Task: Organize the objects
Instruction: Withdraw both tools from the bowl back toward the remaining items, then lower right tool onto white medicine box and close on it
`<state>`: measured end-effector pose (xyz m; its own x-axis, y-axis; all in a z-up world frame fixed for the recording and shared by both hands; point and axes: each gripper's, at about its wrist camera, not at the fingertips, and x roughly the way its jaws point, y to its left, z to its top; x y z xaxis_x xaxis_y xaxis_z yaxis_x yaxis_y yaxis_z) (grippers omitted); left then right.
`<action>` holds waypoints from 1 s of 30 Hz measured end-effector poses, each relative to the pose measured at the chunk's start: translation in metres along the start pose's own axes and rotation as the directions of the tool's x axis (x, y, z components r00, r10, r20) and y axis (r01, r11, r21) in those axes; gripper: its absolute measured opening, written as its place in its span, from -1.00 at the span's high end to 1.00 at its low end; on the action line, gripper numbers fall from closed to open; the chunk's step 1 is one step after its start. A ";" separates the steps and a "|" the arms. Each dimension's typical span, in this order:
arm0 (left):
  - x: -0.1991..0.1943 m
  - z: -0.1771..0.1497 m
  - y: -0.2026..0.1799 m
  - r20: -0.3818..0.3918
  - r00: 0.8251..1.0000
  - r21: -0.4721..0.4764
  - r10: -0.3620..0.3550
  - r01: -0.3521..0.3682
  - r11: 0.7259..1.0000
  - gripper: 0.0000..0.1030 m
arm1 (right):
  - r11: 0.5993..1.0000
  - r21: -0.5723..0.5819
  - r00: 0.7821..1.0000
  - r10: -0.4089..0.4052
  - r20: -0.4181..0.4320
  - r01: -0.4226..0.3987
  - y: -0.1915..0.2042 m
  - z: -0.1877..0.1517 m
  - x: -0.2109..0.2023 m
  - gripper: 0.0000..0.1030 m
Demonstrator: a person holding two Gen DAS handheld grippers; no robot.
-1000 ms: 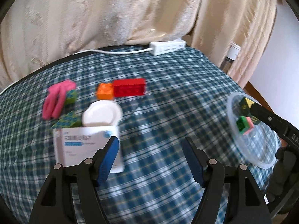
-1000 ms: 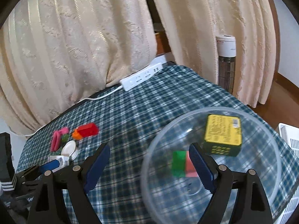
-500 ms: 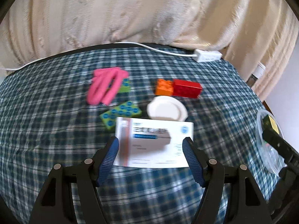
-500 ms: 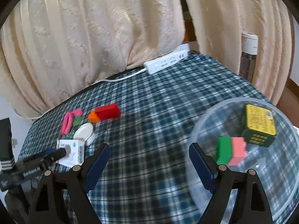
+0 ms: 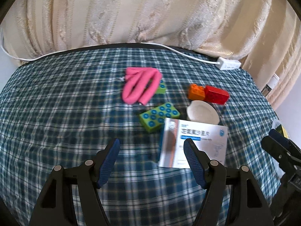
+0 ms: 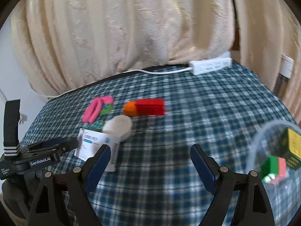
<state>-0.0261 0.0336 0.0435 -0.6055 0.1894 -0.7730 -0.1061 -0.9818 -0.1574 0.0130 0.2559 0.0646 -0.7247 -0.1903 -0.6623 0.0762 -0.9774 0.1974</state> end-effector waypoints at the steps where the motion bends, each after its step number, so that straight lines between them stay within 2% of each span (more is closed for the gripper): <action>1: 0.000 0.000 0.004 0.003 1.000 -0.010 0.007 -0.007 1.000 -0.39 | 1.000 -0.012 1.000 0.008 -0.001 -0.008 0.004 0.001 0.002 -0.73; 5: 0.002 0.001 0.015 0.005 0.999 -0.033 0.048 -0.048 0.998 -0.39 | 0.997 -0.070 0.999 0.044 -0.004 -0.044 0.025 0.008 0.014 -0.73; 18: 0.008 -0.006 0.048 -0.035 0.995 -0.122 0.095 -0.099 0.988 -0.39 | 0.950 -0.259 0.985 0.169 -0.043 -0.174 0.077 0.025 0.056 -0.73; 27: 0.012 -0.008 0.057 -0.055 0.992 -0.149 0.114 -0.121 0.981 -0.39 | 0.899 -0.360 0.967 0.219 -0.127 -0.250 0.093 0.019 0.076 -0.73; 30: 0.013 -0.009 0.056 -0.059 0.992 -0.144 0.114 -0.122 0.982 -0.39 | 0.882 -0.372 0.955 0.242 -0.170 -0.290 0.095 0.013 0.079 -0.73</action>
<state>-0.0332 -0.0185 0.0193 -0.5663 0.0762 -0.8207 0.0834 -0.9853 -0.1491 -0.0463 0.1494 0.0407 -0.5576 -0.4341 -0.7076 0.5315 -0.8414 0.0974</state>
